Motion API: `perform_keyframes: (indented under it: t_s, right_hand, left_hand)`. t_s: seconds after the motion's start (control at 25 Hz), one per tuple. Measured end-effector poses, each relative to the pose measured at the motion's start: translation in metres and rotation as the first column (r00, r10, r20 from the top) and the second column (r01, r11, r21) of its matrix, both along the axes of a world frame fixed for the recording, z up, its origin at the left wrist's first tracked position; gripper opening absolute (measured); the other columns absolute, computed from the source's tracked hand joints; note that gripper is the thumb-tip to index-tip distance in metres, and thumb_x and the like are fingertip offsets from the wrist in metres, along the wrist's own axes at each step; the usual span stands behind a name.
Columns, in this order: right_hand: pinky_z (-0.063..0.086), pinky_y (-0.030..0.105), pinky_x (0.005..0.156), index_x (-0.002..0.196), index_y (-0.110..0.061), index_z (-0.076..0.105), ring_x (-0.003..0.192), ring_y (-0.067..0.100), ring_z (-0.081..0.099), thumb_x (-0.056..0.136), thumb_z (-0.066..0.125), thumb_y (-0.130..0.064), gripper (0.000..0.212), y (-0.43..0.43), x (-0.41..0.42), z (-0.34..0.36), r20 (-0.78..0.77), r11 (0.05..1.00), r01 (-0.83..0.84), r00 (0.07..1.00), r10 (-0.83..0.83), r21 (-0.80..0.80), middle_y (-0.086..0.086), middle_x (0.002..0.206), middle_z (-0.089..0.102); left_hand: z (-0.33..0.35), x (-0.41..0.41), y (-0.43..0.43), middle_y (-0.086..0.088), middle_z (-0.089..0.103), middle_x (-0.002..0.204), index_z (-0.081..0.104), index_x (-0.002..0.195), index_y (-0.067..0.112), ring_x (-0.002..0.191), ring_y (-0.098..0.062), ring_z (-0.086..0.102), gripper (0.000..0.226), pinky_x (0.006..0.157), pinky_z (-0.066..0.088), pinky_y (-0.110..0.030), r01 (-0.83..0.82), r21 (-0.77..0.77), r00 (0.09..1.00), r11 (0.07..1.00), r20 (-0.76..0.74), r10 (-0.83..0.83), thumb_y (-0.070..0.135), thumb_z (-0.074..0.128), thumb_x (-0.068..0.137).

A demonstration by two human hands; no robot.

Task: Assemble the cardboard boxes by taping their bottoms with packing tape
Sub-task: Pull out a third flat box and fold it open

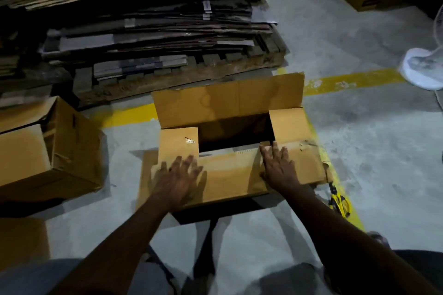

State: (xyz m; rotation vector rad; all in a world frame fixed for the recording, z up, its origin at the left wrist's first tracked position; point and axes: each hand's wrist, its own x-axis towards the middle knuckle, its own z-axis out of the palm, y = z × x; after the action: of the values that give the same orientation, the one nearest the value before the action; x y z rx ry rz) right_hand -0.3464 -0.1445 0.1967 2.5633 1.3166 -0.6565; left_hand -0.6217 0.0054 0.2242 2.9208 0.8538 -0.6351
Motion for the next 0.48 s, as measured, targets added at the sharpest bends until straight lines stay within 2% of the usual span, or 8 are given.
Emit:
perform_keyframes:
  t_s: [0.04,0.12,0.2,0.24,0.36,0.48]
  right_hand:
    - [0.022,0.061,0.111,0.157,-0.026,0.002,0.148,0.044,0.005,0.095,0.055,-0.045,0.084,0.006,0.002,-0.003,-0.019,0.999,-0.012,1.0,0.011,-0.043,0.012,0.165,-0.004]
    - [0.019,0.063,0.111,0.155,-0.024,0.016,0.146,0.04,0.015,0.094,0.053,-0.043,0.073,0.021,0.005,-0.002,0.043,0.999,-0.017,0.999,0.019,-0.032,0.012,0.164,0.009]
    - [0.02,0.063,0.113,0.149,-0.024,0.028,0.145,0.037,0.019,0.092,0.054,-0.038,0.064,0.041,0.013,0.003,0.148,0.992,-0.021,0.989,0.002,0.127,0.013,0.16,0.02]
    - [0.018,0.063,0.114,0.149,-0.023,0.029,0.146,0.037,0.016,0.092,0.053,-0.037,0.063,0.055,0.016,0.008,0.177,0.976,-0.048,0.984,0.01,0.211,0.014,0.16,0.02]
    - [0.008,0.061,0.117,0.156,-0.024,0.016,0.15,0.037,0.004,0.094,0.047,-0.04,0.071,0.12,0.03,0.03,0.292,0.901,-0.188,0.954,0.073,0.391,0.016,0.164,0.006]
    - [-0.002,0.062,0.116,0.157,-0.027,0.004,0.15,0.037,-0.005,0.093,0.046,-0.056,0.082,0.189,0.046,0.048,0.293,0.907,-0.232,0.947,0.129,0.351,0.014,0.164,-0.003]
  left_hand:
    - [-0.01,0.001,0.0,-0.01,-0.001,0.162,0.015,0.151,0.028,0.146,-0.037,0.009,0.073,0.11,0.019,-0.062,0.031,-0.062,0.995,0.998,-0.095,-0.037,0.046,0.051,0.09]
    - [-0.021,0.001,0.001,-0.008,-0.009,0.161,0.009,0.153,0.028,0.147,-0.036,0.003,0.074,0.112,0.02,-0.061,0.024,-0.172,0.981,0.985,-0.186,-0.057,0.048,0.048,0.093]
    - [-0.034,0.001,0.004,-0.008,-0.016,0.161,0.002,0.153,0.028,0.147,-0.038,0.0,0.082,0.112,0.022,-0.059,-0.005,-0.213,0.983,0.977,-0.181,-0.034,0.054,0.049,0.091]
    - [-0.038,0.002,0.003,-0.009,-0.02,0.16,-0.002,0.153,0.029,0.146,-0.04,-0.004,0.09,0.112,0.021,-0.059,-0.011,-0.223,0.985,0.975,-0.171,-0.028,0.06,0.051,0.088]
    - [-0.05,0.002,0.002,-0.012,-0.032,0.155,-0.018,0.15,0.033,0.143,-0.045,-0.017,0.115,0.112,0.011,-0.062,0.018,-0.218,0.984,0.976,-0.17,-0.056,0.073,0.058,0.073]
    - [-0.06,-0.002,0.005,-0.013,-0.033,0.154,-0.027,0.144,0.035,0.142,-0.046,-0.02,0.123,0.112,0.007,-0.063,0.091,-0.132,0.984,0.987,-0.137,-0.109,0.067,0.066,0.07]
